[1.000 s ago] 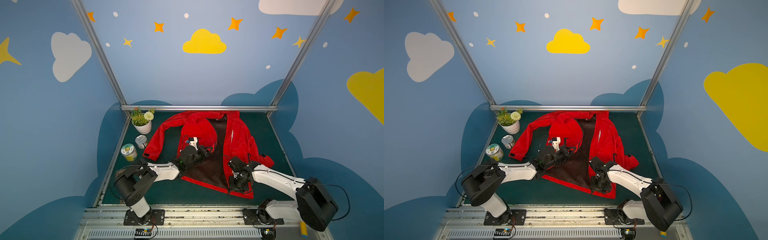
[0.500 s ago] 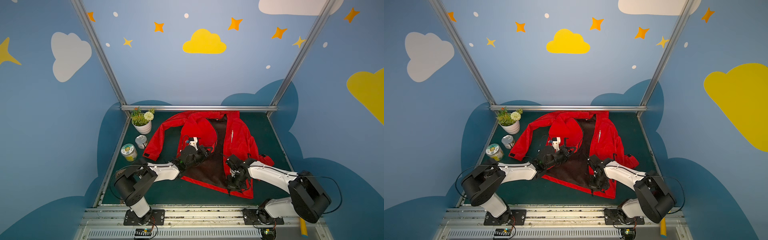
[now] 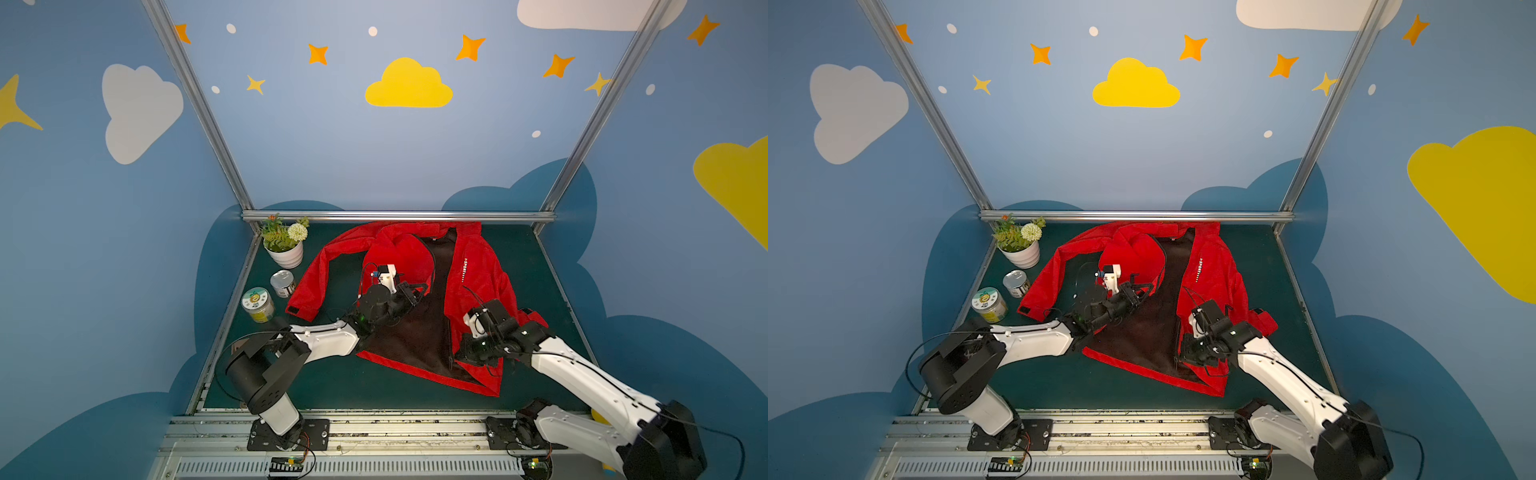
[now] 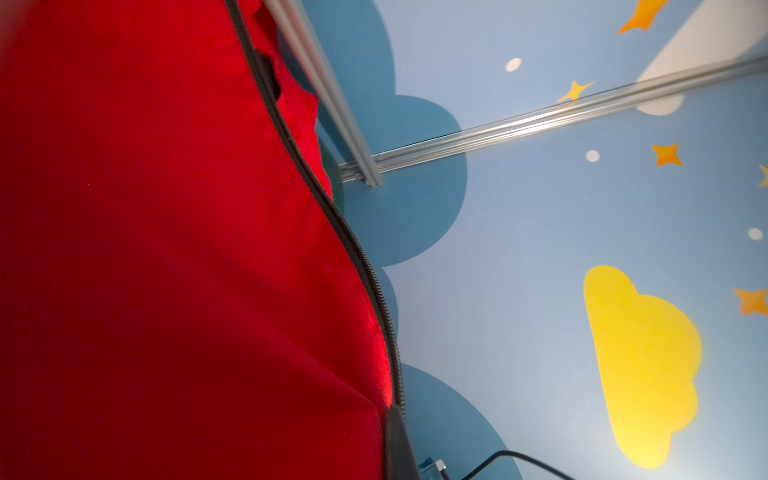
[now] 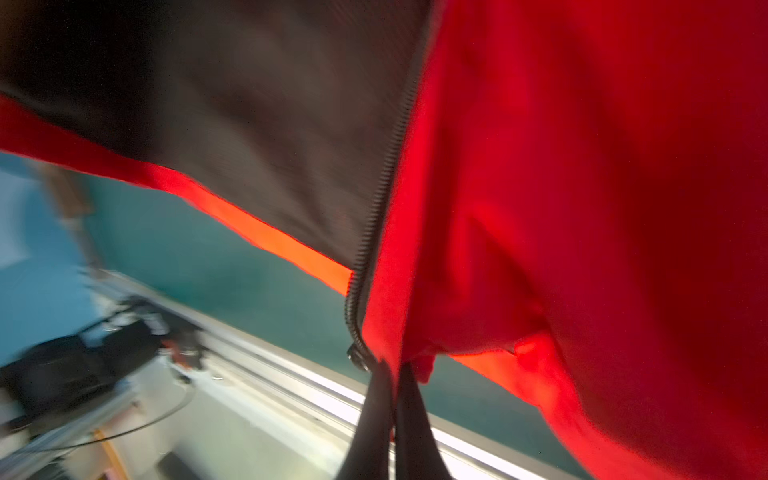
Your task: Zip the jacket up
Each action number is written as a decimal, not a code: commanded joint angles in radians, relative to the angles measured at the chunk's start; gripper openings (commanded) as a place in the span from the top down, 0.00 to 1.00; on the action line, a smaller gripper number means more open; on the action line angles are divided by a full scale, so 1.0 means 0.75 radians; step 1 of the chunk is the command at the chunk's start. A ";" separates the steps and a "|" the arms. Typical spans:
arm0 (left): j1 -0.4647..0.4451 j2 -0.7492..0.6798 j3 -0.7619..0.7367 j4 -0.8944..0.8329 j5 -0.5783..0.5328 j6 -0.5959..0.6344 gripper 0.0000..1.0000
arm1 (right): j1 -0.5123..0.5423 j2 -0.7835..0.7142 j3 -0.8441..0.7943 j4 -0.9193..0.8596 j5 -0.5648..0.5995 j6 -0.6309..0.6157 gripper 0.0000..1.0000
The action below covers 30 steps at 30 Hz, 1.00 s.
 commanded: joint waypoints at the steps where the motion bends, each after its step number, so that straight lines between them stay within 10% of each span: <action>1: 0.000 -0.066 0.068 0.224 -0.056 0.240 0.97 | -0.049 -0.099 -0.009 0.339 -0.113 0.002 1.00; 8: -0.036 -0.024 0.086 0.680 -0.120 0.745 0.97 | -0.062 -0.180 0.044 0.689 0.012 -0.127 1.00; 19: -0.061 -0.043 0.154 0.683 -0.130 1.056 0.97 | -0.064 -0.278 -0.060 1.258 0.220 -0.360 1.00; 30: -0.090 -0.087 0.190 0.682 -0.099 1.262 0.97 | -0.080 -0.183 -0.056 1.595 0.023 -0.496 1.00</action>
